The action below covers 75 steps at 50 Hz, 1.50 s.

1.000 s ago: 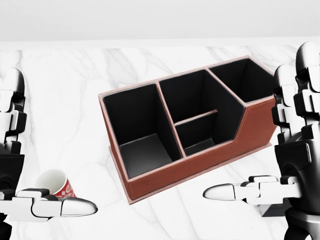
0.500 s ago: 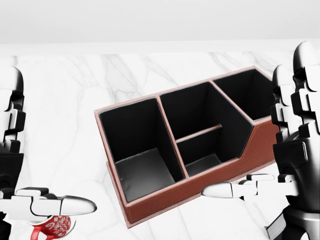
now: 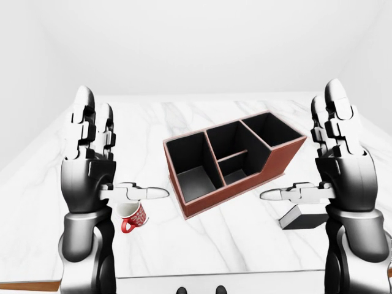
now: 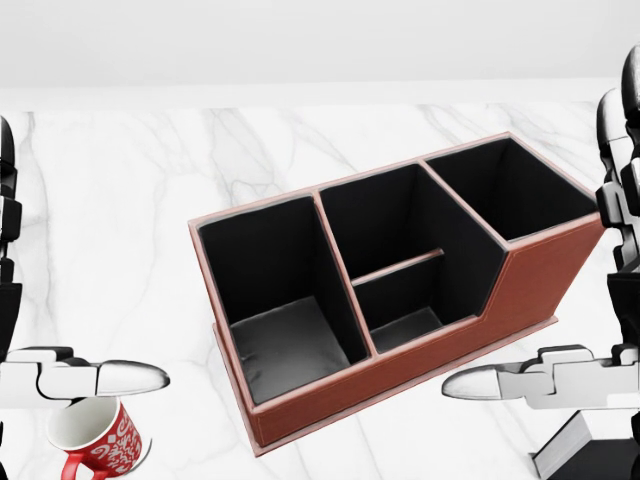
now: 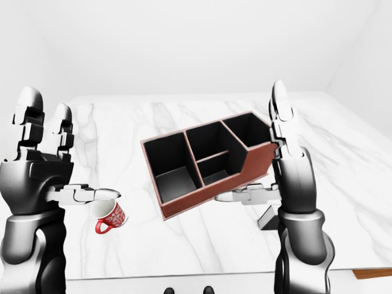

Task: Pick up the book and place it in the back compartment of the caddy.

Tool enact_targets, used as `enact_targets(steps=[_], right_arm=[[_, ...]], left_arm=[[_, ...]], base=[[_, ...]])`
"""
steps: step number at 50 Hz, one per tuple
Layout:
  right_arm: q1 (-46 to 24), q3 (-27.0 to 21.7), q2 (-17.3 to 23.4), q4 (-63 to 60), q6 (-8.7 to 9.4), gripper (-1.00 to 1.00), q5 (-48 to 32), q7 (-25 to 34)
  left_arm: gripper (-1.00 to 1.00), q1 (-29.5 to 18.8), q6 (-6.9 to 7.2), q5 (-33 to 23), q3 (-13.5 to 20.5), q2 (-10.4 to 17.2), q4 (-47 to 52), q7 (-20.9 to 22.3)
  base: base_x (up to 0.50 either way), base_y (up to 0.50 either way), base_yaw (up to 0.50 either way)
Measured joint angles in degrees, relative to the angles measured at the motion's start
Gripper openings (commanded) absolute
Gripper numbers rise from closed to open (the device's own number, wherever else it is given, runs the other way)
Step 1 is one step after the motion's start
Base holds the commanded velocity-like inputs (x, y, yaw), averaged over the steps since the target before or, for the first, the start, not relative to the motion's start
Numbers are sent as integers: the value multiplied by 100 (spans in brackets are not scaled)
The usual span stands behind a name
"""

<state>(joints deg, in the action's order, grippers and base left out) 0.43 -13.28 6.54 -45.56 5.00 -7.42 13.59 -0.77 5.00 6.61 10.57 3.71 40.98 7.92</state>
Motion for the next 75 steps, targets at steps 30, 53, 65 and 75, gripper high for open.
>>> enact_targets(steps=[30, 53, 65, 75], right_arm=[[-360, -861, 815, 544, 0, 100, -2425, 2034], [-410, -1491, 1336, 806, 0, 100, -3483, 2641], [-371, -1768, 1405, 919, 0, 100, -3730, 2641], [-285, -1886, 1394, 999, 0, 100, -3814, 2641]], left_arm=[[100, -283, 0, 209, 275, 187, -39, -106], [100, -387, 0, 248, 369, 263, -99, -138], [100, -414, 0, 263, 394, 289, -145, -152], [100, -428, 0, 272, 405, 302, -162, -158]], base=[[0, 0, 0], [0, 0, 0], [0, 0, 0], [0, 0, 0]])
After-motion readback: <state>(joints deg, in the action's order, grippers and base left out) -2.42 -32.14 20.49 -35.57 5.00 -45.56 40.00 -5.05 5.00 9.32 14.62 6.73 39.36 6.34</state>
